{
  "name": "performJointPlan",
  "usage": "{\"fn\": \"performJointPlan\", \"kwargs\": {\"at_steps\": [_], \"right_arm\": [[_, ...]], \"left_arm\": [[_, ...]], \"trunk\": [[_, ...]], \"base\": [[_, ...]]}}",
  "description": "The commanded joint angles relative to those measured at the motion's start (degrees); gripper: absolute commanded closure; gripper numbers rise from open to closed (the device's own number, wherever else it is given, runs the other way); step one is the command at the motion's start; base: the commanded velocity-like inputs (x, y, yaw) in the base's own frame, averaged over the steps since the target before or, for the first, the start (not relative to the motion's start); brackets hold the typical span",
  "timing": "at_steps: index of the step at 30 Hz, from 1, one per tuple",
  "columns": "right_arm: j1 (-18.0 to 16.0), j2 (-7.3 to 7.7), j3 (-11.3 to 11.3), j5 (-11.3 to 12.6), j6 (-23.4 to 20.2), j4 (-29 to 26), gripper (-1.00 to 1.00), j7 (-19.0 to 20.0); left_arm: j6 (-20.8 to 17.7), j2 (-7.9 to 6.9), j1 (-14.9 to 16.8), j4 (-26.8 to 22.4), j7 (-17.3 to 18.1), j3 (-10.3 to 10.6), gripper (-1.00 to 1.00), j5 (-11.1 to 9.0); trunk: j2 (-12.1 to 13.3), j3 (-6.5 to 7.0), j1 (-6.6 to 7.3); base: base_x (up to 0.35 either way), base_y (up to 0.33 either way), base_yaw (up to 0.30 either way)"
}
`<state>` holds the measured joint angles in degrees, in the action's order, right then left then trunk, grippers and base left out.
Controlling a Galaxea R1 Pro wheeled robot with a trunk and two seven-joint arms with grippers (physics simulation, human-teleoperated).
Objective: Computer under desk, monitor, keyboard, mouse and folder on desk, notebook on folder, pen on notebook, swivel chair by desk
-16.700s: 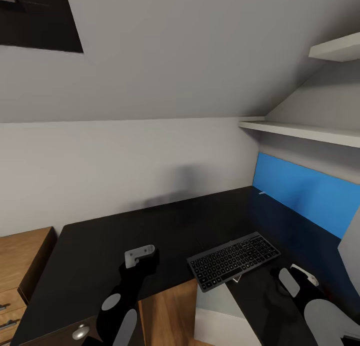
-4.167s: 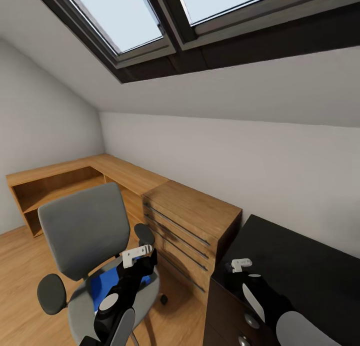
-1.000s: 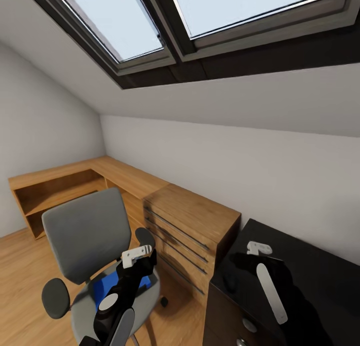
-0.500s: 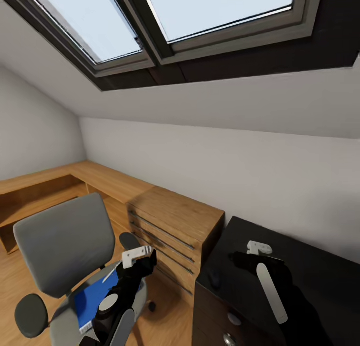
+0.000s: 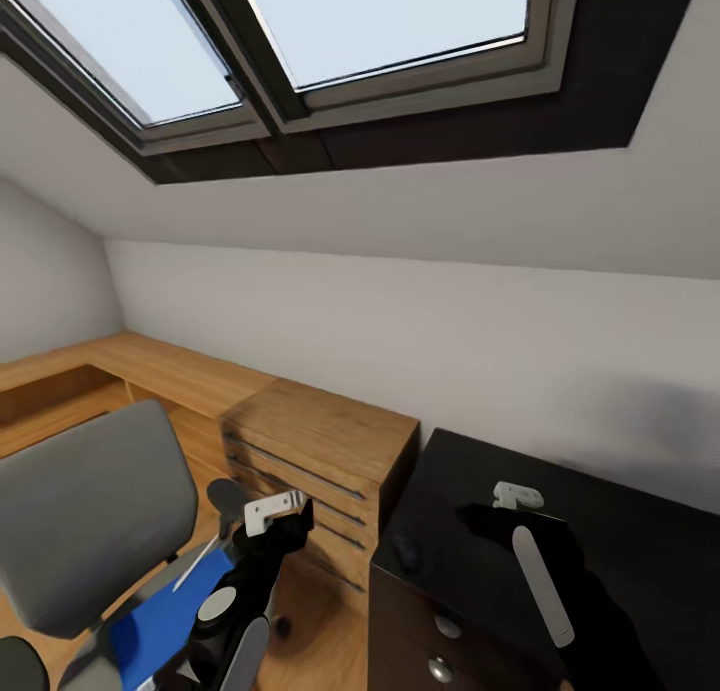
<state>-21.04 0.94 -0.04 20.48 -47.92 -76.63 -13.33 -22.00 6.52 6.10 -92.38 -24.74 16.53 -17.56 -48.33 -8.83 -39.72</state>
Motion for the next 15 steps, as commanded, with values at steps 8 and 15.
{"fn": "performJointPlan", "kwargs": {"at_steps": [8, 15], "right_arm": [[-0.1, -0.06, 0.0, 0.6, -0.2, 0.0, -1.00, -0.5], [-0.1, -0.07, 0.0, 0.6, -0.2, 0.0, -1.00, -0.6]], "left_arm": [[-0.1, -0.02, 0.1, 0.0, -0.5, 0.1, -1.00, -0.5], [-0.1, -0.02, 0.1, 0.0, -0.5, 0.1, -1.00, -0.5]], "trunk": [[-0.1, 0.23, -0.01], [-0.1, 0.49, -0.01]], "base": [[0.000, 0.055, -0.267], [0.000, 0.007, -0.271]]}}
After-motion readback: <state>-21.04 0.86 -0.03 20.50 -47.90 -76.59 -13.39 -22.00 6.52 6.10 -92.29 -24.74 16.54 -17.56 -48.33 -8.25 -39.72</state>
